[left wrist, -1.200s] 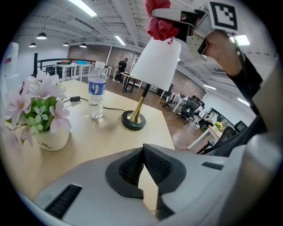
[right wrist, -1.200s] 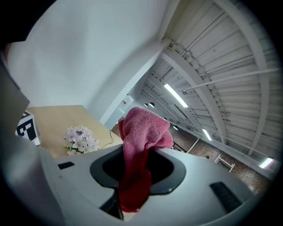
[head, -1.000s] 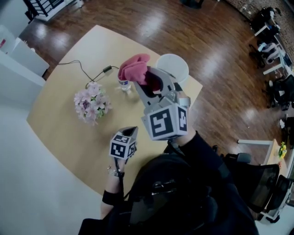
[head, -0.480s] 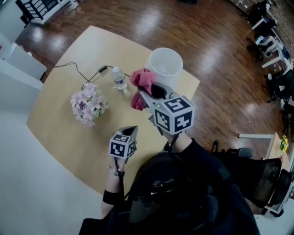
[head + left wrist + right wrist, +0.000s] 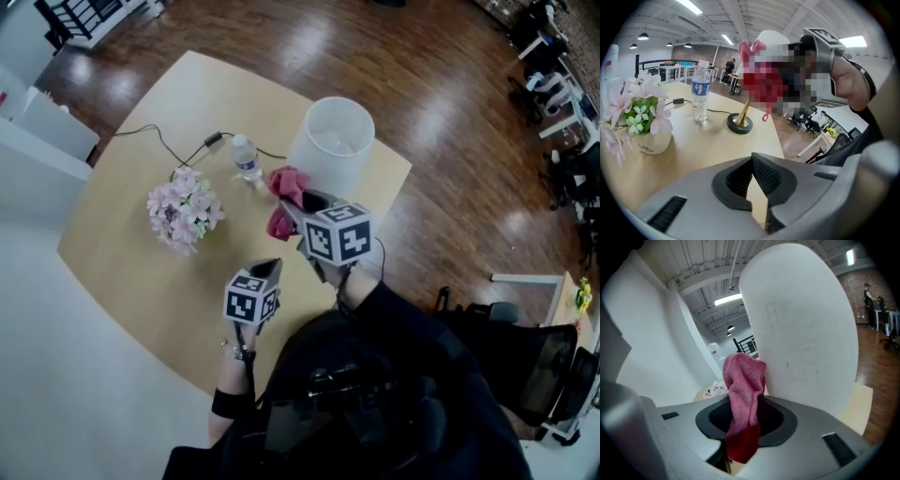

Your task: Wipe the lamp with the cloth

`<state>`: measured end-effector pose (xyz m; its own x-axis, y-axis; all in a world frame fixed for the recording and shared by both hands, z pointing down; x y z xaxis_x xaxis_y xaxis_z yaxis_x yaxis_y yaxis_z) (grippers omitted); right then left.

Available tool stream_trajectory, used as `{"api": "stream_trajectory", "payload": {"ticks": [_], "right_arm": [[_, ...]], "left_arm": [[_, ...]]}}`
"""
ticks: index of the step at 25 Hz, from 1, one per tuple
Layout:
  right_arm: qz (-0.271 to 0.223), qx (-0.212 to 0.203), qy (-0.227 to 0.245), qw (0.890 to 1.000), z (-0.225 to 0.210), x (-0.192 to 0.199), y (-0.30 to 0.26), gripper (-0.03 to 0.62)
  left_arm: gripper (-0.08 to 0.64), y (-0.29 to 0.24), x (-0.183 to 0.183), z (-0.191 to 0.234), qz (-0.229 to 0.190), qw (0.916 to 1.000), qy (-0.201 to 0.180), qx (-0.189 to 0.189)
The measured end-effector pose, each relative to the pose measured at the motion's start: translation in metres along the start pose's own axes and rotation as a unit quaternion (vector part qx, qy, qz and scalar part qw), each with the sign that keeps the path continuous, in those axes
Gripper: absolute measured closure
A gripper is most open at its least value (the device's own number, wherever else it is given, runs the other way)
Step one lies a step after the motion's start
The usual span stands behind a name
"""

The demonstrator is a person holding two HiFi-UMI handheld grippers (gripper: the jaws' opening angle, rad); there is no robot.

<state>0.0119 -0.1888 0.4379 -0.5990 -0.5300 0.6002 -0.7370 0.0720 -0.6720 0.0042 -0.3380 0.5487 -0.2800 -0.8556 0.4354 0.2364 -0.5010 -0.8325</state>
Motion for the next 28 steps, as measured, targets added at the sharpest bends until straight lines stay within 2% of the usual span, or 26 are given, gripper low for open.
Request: {"api": "stream_trajectory", "payload": {"ticks": [7,10,12,14,18,20,24,28], "right_arm": [[0.043,-0.004,-0.025,0.999,-0.009,0.022,-0.024,0.465],[0.058,-0.03,-0.015,0.998,0.0,0.026,-0.022,0.465],[0.04,-0.061,0.035,0.997,0.023,0.015,-0.001,0.463],[0.0,-0.083,0.106,0.991,0.052,-0.008,0.034,0.463],[-0.083,-0.068,0.219,0.97,0.077,-0.066,0.112,0.463],[-0.106,-0.045,0.248,0.962,0.067,-0.092,0.139,0.463],[-0.137,0.006,0.261,0.956,0.027,-0.13,0.17,0.463],[-0.138,0.004,0.298,0.944,0.017,-0.152,0.164,0.463]], "left_arm": [[0.558,0.001,0.0,0.0,0.001,1.0,-0.001,-0.004],[0.558,0.002,-0.001,0.0,-0.001,1.0,-0.002,-0.007],[0.558,0.005,-0.002,-0.002,-0.005,0.9999,-0.003,-0.009],[0.558,0.008,-0.005,-0.004,-0.01,0.9999,-0.005,-0.011],[0.558,0.016,-0.015,-0.009,-0.025,0.9994,-0.014,-0.019],[0.558,0.02,-0.021,-0.014,-0.033,0.9991,-0.016,-0.023],[0.558,0.018,-0.033,-0.028,-0.041,0.9984,-0.018,-0.034],[0.558,0.013,-0.037,-0.039,-0.043,0.9979,-0.007,-0.048]]}}
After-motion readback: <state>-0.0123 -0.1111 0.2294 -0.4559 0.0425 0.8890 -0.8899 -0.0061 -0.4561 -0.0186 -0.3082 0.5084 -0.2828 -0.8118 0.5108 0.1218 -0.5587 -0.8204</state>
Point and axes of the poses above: the fingertips, and each gripper's own axes: y backward along the fingers, z to its left, x out of its underside, the point moved 5 cm from there along y, backward along the fingers, and after that the axes turned 12 degrees about z, right-handed, at the moved point
